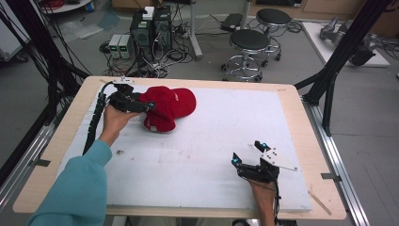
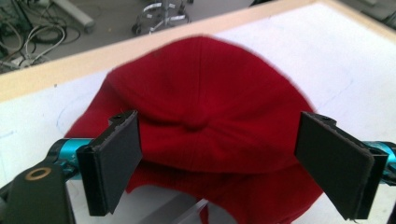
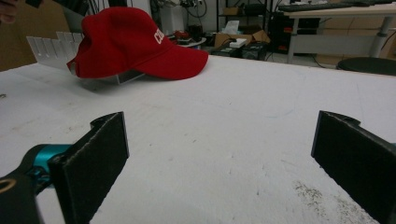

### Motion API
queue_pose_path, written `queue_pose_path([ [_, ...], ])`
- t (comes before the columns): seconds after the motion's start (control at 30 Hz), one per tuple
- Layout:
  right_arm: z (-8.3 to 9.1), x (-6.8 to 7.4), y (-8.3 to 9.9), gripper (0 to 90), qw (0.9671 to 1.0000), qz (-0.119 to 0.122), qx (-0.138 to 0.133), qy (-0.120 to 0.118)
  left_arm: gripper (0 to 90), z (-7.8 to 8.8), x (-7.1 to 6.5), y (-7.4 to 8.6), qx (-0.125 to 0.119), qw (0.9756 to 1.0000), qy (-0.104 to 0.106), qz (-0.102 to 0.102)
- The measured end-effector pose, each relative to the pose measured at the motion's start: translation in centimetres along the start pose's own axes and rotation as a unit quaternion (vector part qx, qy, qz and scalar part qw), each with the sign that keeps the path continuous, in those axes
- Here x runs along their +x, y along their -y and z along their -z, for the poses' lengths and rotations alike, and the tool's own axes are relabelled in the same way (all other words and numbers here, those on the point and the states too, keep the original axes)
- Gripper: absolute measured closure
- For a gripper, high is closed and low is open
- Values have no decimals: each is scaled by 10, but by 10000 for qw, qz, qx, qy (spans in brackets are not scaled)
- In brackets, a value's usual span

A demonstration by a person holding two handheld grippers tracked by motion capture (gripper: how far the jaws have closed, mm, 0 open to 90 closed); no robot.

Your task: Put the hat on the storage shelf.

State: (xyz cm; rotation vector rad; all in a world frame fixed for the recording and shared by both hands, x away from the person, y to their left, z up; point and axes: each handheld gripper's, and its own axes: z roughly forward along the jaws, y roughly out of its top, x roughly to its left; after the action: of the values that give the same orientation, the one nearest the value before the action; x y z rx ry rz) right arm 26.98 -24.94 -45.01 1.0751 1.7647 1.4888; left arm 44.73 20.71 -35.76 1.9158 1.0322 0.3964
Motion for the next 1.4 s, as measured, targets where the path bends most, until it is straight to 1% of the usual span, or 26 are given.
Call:
queue_pose_path([
  [0.1,0,0,0,29,10000,-8,10,2,151,-4,-2,1,40,10000,-6,-81],
  [0.13,0,0,0,29,10000,-8,10,2,151,-6,-3,1,30,10000,4,-72],
  [0.3,0,0,0,29,10000,-2,4,0,147,-15,-1,4,199,9998,-20,-86],
  [0.37,0,0,0,29,10000,4,7,-10,147,-17,-2,5,156,9998,-39,-129],
  [0.4,0,0,0,29,10000,4,7,-10,147,-17,-2,5,156,9998,-39,-129],
  [0.5,0,0,0,29,10000,26,-1,3,154,-20,-2,6,220,9995,-46,-216],
  [0.57,0,0,0,29,10000,33,0,4,162,-21,-3,7,197,9995,-49,-251],
  [0.63,0,0,0,29,10000,26,-1,3,205,-23,-3,8,186,9993,-75,-317],
  [0.67,0,0,0,29,10000,26,-6,0,226,-23,-3,9,181,9993,-72,-315],
  [0.7,0,1,0,29,10000,27,1,7,293,-23,-3,10,170,9994,-63,-293],
  [0.8,0,1,0,29,10000,16,-8,6,331,-25,1,14,143,9998,-2,-170],
  [0.83,0,0,0,29,10000,20,-6,4,384,-25,2,15,130,9998,26,-143],
  [0.87,0,0,0,29,10000,20,-6,4,384,-24,3,16,114,9998,38,-127],
  [0.9,0,1,0,29,10000,13,-1,19,428,-24,4,16,111,9999,51,-121],
  [0.93,0,1,0,29,10000,13,-1,19,428,-24,4,16,117,9998,55,-150],
  [0.97,0,1,0,29,10000,31,1,20,497,-25,4,16,109,9997,38,-195],
  [1.0,0,1,0,29,10000,31,1,20,497,-25,4,16,106,9997,49,-220],
  [1.03,-1,1,0,29,10000,29,2,19,539,-25,4,17,96,9997,64,-194],
  [1.07,-1,1,0,29,10000,29,2,19,539,-26,4,17,101,9997,68,-197],
  [1.17,-1,1,0,29,10000,23,1,18,635,-26,5,17,105,9998,55,-173],
  [1.23,-1,1,0,29,10000,23,2,18,672,-26,5,17,107,9998,64,-173],
  [1.27,-1,1,0,29,10000,23,2,18,672,-26,5,17,114,9997,77,-178],
  [1.3,0,0,0,29,10000,26,4,12,704,-27,5,17,117,9998,67,-178],
  [1.4,0,0,0,29,10000,28,3,13,756,-26,4,17,89,9998,30,-164],
])
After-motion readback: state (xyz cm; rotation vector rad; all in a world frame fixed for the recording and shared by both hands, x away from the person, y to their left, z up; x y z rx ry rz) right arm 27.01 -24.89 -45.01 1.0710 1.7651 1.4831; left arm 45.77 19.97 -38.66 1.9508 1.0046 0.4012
